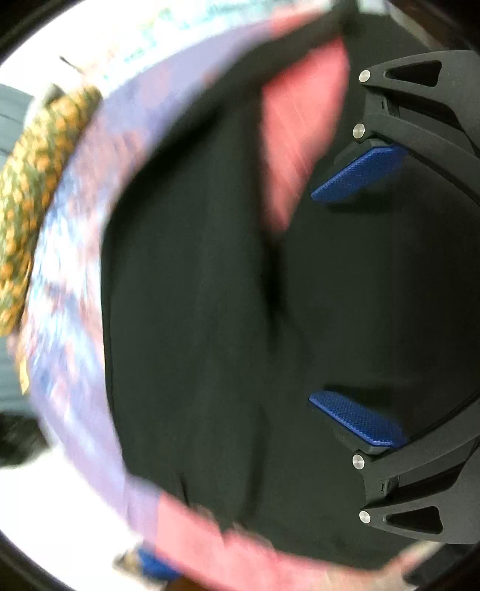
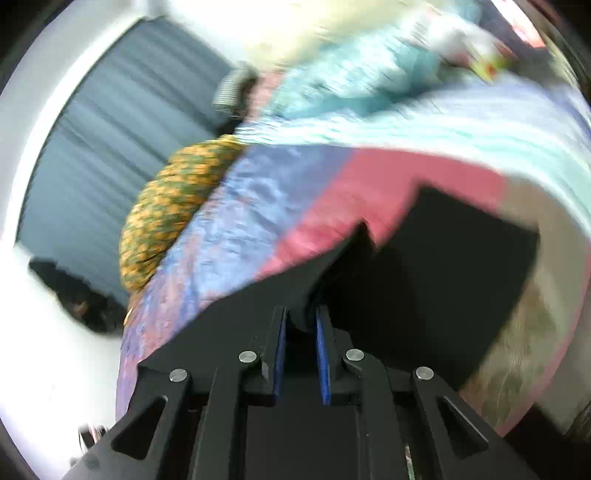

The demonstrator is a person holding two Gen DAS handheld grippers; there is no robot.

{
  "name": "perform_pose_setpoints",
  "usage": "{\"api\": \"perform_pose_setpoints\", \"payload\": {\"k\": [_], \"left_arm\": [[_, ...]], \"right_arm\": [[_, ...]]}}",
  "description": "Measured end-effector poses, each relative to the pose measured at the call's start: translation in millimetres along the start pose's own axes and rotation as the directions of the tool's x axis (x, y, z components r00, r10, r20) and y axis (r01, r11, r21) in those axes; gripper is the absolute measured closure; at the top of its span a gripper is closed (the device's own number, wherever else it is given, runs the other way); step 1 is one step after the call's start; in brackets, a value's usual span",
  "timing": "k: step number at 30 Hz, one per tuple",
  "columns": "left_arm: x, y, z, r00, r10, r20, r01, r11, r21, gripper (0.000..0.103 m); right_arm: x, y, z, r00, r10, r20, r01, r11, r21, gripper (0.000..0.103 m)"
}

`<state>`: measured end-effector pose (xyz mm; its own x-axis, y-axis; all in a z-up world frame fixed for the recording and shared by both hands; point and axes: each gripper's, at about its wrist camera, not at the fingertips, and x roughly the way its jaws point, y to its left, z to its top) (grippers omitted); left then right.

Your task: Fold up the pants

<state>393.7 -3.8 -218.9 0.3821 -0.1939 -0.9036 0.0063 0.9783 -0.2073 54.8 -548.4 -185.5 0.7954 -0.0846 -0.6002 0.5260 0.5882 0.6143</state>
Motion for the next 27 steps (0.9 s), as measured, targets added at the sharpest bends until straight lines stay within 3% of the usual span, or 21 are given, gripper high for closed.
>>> {"api": "perform_pose_setpoints", "payload": {"k": [2, 4, 8, 11, 13, 14, 17, 20, 23, 27], "left_arm": [[10, -9, 26, 0.991, -0.126, -0.054, 0.123, 0.991, -0.058, 0.001], [24, -15, 60, 0.99, -0.117, -0.078, 0.103, 0.981, -0.162, 0.001], [47, -8, 93, 0.987, -0.105, -0.122, 0.063, 0.949, -0.309, 0.001], [44, -6, 92, 0.972, -0.134, -0.192, 0.056, 0.929, -0.366, 0.001], [34, -3, 72, 0.943, -0.13, -0.306, 0.018, 0.938, -0.345, 0.001], [27, -3, 61, 0.939, -0.121, -0.323, 0.004, 0.941, -0.339, 0.001], [-9, -1, 31, 0.967, -0.074, -0.242, -0.003, 0.952, -0.305, 0.001], [-22, -14, 46, 0.985, -0.122, -0.121, 0.085, 0.958, -0.273, 0.001], [5, -32, 84, 0.986, -0.151, -0.076, 0.129, 0.962, -0.241, 0.001], [59, -28, 122, 0.986, -0.134, -0.098, 0.099, 0.947, -0.305, 0.002]], "right_arm": [[-8, 21, 10, 1.0, 0.022, 0.015, -0.021, 0.998, -0.06, 0.088], [-20, 40, 16, 0.998, 0.05, 0.036, -0.045, 0.993, -0.111, 0.088], [-42, 62, 23, 0.995, 0.085, 0.056, -0.073, 0.98, -0.187, 0.088], [-54, 71, 24, 0.995, 0.091, 0.051, -0.076, 0.97, -0.23, 0.088], [-57, 73, 23, 0.995, 0.091, 0.05, -0.075, 0.965, -0.251, 0.088], [-56, 73, 23, 0.995, 0.089, 0.05, -0.073, 0.964, -0.256, 0.088], [-54, 67, 24, 0.995, 0.091, 0.046, -0.077, 0.966, -0.248, 0.088], [-55, 67, 25, 0.995, 0.093, 0.045, -0.079, 0.965, -0.25, 0.088], [-60, 69, 26, 0.993, 0.105, 0.047, -0.089, 0.961, -0.264, 0.088], [-73, 75, 26, 0.991, 0.123, 0.061, -0.101, 0.955, -0.281, 0.088]]}}
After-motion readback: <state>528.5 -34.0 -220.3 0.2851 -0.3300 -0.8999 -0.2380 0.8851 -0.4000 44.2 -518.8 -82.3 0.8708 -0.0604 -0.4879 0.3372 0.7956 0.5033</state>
